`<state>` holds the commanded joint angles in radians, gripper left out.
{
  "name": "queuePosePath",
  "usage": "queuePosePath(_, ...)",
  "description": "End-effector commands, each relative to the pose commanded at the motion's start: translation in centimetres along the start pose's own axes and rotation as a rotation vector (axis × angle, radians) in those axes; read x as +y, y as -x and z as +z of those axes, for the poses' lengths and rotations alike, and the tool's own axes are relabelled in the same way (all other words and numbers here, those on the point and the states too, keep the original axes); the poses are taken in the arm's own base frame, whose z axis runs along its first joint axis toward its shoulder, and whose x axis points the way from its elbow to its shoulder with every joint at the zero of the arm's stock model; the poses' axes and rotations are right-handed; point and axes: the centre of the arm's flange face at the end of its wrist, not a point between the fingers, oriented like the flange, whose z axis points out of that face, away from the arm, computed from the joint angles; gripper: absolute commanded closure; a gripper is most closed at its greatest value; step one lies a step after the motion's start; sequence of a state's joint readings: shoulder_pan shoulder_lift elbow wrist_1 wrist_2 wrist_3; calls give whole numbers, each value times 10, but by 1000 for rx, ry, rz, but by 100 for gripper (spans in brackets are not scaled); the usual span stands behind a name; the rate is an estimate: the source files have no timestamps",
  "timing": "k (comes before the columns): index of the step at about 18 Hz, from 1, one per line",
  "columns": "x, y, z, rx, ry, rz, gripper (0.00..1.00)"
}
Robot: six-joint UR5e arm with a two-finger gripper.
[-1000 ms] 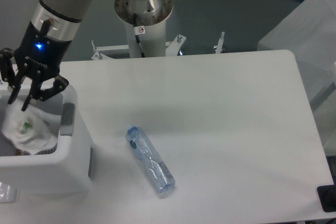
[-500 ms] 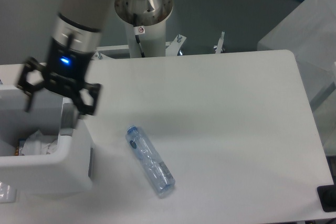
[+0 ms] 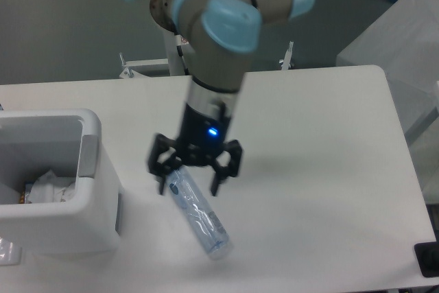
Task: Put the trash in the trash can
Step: 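Move the gripper over the clear water bottle and lower it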
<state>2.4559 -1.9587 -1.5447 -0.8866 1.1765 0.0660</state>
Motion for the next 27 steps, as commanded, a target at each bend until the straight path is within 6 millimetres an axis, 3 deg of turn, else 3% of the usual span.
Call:
queuePosePath(8,-9,44,82,-148,94,-164,0)
queuePosePath(13,-9,47,118,-182,132,-177,0)
queuePosePath(15,-6,39,133,-178,150,-169,0)
queuePosePath(27,7,23,165,-199,196,-139,0)
